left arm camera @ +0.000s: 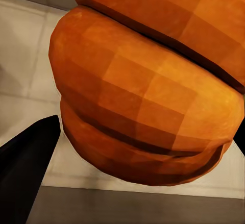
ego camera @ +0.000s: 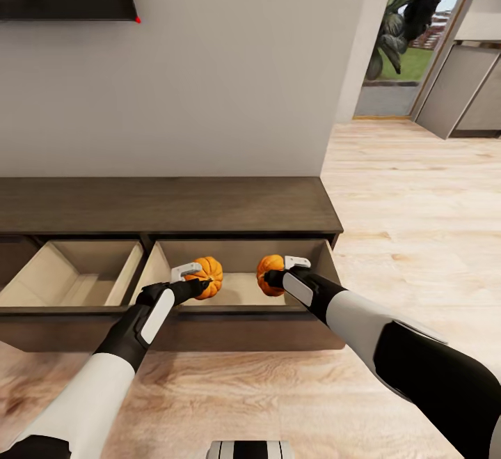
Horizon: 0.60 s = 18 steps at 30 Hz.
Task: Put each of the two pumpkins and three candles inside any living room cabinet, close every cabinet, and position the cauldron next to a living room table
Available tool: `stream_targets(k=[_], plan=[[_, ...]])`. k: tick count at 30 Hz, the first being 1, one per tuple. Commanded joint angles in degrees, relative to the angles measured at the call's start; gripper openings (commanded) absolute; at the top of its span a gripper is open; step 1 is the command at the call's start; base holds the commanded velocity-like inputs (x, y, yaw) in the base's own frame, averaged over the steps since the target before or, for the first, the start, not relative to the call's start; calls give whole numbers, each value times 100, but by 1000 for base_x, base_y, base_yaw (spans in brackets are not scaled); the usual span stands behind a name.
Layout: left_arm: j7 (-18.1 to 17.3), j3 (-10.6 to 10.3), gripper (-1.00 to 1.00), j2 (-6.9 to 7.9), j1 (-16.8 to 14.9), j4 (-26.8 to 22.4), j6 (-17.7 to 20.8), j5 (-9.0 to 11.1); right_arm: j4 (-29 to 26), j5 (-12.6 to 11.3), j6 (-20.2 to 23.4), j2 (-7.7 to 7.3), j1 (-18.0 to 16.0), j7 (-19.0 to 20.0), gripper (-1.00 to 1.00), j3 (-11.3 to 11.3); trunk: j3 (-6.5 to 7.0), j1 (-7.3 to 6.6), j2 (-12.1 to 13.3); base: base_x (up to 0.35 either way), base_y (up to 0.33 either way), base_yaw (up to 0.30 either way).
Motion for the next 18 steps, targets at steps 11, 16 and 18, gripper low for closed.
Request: stream_targets(k=[11, 16, 18], plan=[[51, -11, -100, 2, -2, -15, 17, 56, -12, -22, 18, -2, -7, -54, -100, 32, -5, 0, -2, 71, 0, 0], [51, -16, -100, 2, -2, -15, 17, 56, -12, -22, 17, -2, -5, -52, -100, 32, -5, 0, -2, 94, 0, 0], [51, -17, -100, 2, -2, -15, 17, 54, -12, -22, 18, -2, -6, -54, -100, 32, -5, 0, -2, 119, 0, 0]])
